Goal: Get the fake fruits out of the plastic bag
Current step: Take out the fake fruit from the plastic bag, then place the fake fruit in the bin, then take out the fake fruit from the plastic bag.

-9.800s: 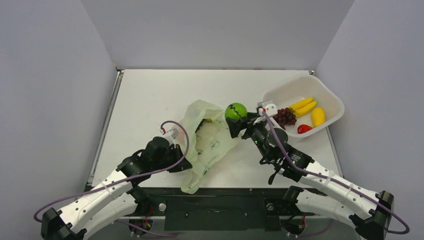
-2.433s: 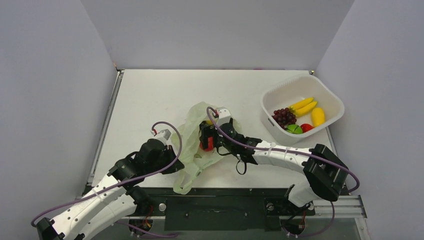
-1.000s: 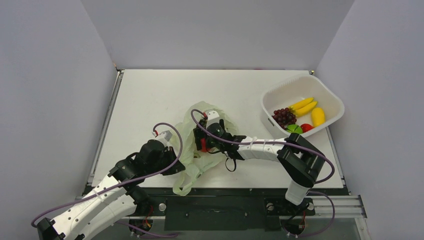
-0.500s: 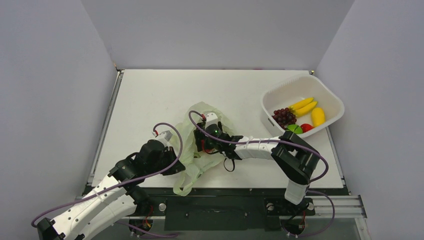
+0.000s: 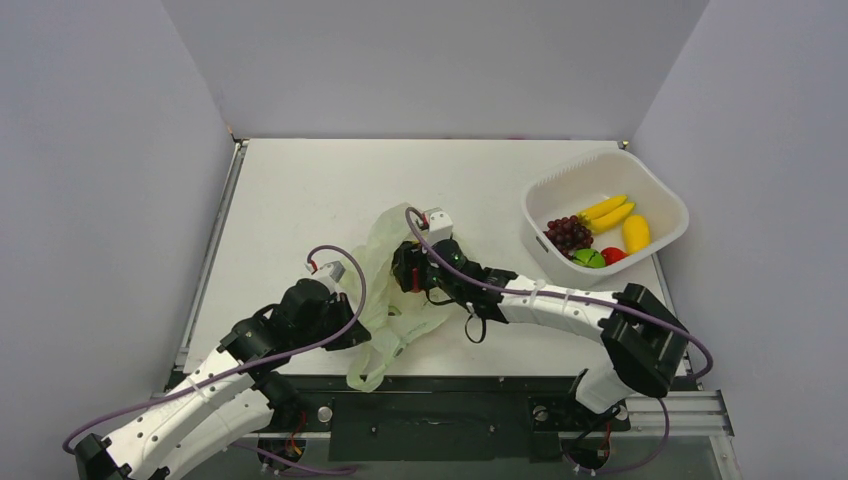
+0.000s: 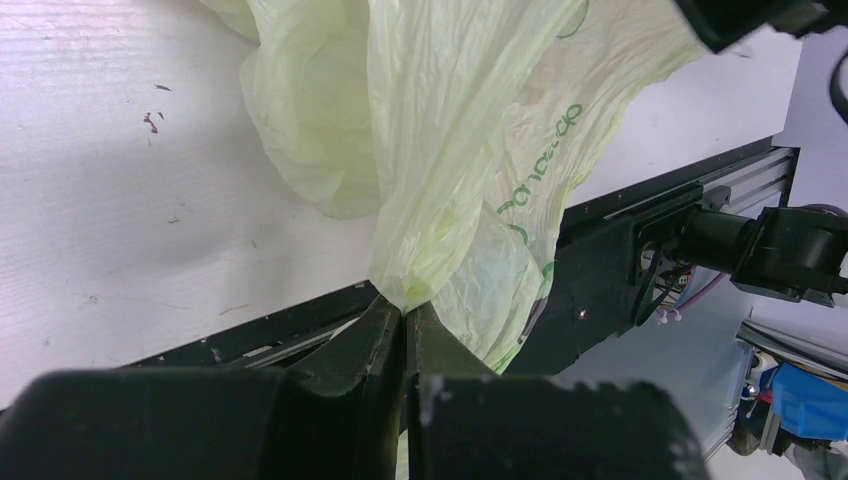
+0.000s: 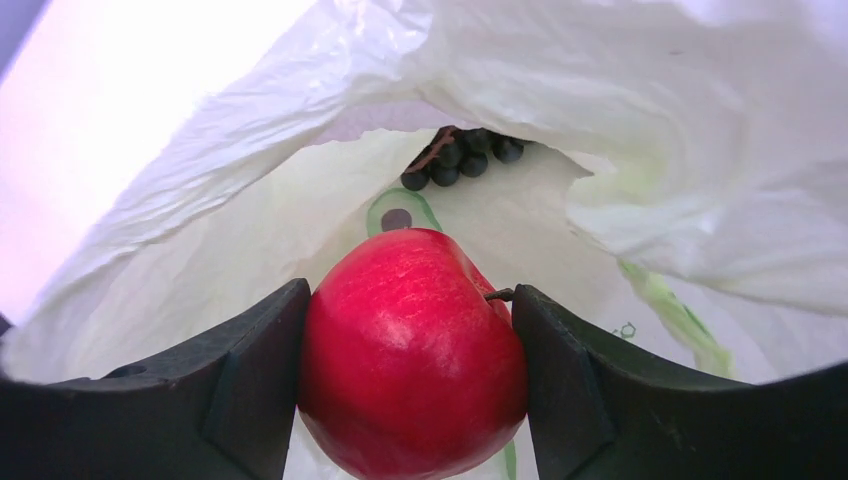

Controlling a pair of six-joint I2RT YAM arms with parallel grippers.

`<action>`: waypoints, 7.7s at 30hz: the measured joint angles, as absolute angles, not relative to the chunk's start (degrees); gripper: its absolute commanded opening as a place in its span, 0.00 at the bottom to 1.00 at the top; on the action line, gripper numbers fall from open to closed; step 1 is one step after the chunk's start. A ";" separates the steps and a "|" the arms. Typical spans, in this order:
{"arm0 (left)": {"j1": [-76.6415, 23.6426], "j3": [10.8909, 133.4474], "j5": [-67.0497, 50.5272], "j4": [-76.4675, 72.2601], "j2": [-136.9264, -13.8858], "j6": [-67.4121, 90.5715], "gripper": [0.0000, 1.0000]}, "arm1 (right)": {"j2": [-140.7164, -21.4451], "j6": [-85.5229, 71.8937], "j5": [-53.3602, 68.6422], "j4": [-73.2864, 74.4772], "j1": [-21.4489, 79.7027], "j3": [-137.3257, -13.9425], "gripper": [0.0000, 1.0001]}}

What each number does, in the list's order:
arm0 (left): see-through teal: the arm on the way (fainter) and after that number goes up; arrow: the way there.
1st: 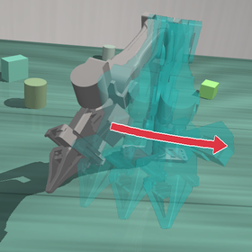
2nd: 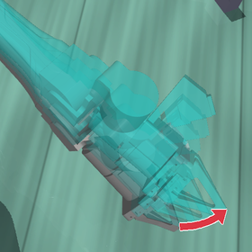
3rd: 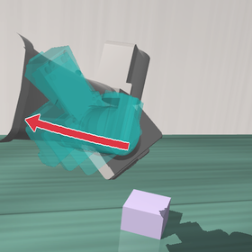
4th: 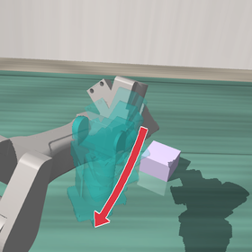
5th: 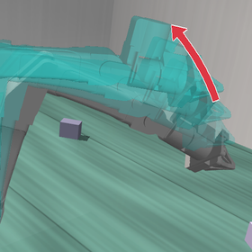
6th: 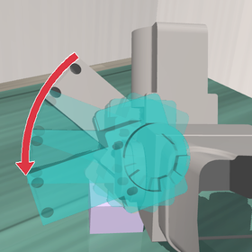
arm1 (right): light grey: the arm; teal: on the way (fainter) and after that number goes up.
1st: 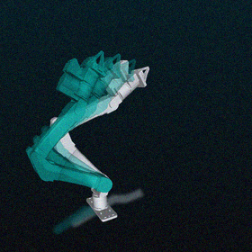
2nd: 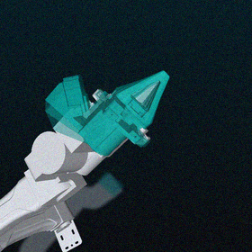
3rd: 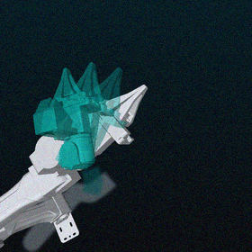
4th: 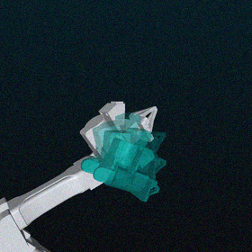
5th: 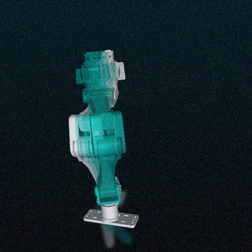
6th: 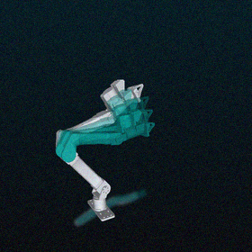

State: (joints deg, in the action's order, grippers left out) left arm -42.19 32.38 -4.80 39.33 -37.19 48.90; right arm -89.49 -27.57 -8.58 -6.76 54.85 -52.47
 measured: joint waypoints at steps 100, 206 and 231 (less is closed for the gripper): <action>-42.24 26.92 -5.28 25.69 -40.80 52.40 0.00 | -63.53 -23.11 -24.05 15.40 44.01 -57.36 0.81; -42.68 25.96 -4.73 29.85 -38.44 52.95 0.00 | -87.46 -36.16 -14.50 -11.64 56.84 -47.20 0.00; -42.68 28.01 8.88 34.79 -36.32 58.50 0.00 | -79.05 -34.04 -12.73 -7.09 63.40 -47.55 0.00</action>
